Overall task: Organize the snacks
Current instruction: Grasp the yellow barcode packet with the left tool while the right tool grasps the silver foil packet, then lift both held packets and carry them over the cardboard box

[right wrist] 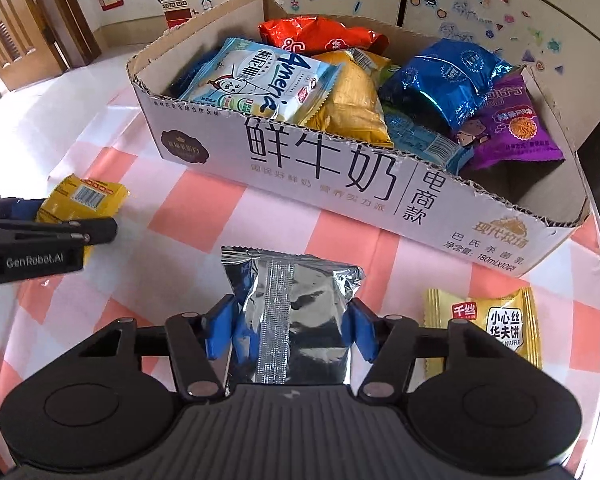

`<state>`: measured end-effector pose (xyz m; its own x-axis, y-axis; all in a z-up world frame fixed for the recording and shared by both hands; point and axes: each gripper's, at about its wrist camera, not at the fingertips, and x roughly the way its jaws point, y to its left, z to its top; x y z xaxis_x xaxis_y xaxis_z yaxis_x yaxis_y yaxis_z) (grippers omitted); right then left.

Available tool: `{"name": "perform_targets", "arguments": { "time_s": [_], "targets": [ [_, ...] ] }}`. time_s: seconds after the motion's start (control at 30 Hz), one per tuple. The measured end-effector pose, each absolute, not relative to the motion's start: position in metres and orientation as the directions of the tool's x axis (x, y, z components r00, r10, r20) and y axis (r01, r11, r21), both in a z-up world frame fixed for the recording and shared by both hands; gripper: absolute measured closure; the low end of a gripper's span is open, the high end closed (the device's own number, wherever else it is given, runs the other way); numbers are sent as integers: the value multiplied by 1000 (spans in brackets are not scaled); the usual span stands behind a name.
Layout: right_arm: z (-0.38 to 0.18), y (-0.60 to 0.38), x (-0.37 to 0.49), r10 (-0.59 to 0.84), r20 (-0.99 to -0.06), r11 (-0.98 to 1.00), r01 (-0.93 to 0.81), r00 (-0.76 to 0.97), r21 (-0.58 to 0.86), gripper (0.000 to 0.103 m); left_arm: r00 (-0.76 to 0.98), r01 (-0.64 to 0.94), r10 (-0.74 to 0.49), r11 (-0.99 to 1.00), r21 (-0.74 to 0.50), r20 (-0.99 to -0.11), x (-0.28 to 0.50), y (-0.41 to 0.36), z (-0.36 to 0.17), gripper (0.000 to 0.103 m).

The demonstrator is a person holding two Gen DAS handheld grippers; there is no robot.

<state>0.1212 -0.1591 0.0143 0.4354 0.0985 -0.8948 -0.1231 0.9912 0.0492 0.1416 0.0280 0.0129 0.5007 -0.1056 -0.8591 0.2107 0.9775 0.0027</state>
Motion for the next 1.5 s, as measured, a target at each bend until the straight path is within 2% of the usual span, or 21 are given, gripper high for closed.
{"name": "perform_targets", "arguments": {
  "time_s": [0.67,0.97,1.33,1.5],
  "targets": [
    [71,-167,112,204,-809,977,-167,551,133,37,614,185,-159,981,-54,-773,129,35,57,45],
    [84,-169,106,199,-776,978,-169,598,121,37,663,177,-163,982,-59,-730,123,35,77,45],
    [130,-205,103,161,-629,985,-86,761,148,37,778,189,-174,981,-39,-603,122,12,121,45],
    [144,-224,105,112,-574,989,-35,811,144,37,785,213,-209,975,-63,-583,125,-7,131,44]
  ]
}}
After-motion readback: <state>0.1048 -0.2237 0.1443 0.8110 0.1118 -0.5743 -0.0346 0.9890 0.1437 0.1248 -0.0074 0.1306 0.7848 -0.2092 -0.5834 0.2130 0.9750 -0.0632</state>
